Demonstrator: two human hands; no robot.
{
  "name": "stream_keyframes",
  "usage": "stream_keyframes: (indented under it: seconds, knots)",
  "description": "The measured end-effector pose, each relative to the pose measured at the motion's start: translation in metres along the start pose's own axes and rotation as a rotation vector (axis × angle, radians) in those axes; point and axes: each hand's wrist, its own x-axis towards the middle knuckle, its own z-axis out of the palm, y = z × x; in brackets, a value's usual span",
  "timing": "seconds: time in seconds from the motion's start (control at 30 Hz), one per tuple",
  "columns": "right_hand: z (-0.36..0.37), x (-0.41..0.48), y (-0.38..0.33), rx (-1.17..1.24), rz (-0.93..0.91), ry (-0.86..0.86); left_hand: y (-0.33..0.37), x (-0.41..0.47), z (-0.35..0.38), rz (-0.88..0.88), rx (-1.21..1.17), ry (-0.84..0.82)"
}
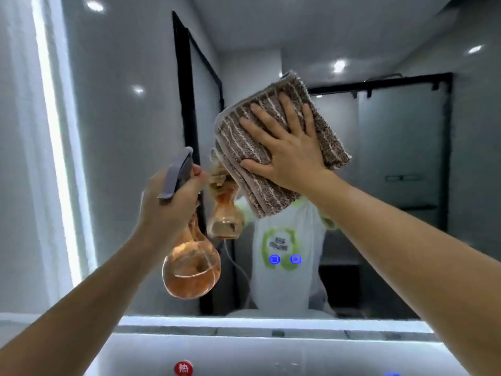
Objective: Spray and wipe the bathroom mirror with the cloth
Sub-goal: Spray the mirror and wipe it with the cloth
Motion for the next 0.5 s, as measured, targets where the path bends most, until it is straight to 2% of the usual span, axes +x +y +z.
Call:
stream_keyframes:
  seconds: [0.13,0.3,0.4,0.5]
  knots:
    - [-0.019,-0.055,0.11,0.004,0.137,-0.032,0.04,-0.024,0.093,0.031,-0.02,-0.105]
    - [-0.037,-0.107,0.221,0.034,0.242,-0.068,0.084,-0.052,0.204,0.005,-0.092,-0.136]
    - [-0.042,-0.129,0.264,0.068,0.266,-0.053,0.104,-0.063,0.253,0.021,-0.115,-0.167]
    - [-0.041,-0.137,0.278,0.088,0.245,-0.04,0.116,-0.068,0.284,0.043,-0.094,-0.199]
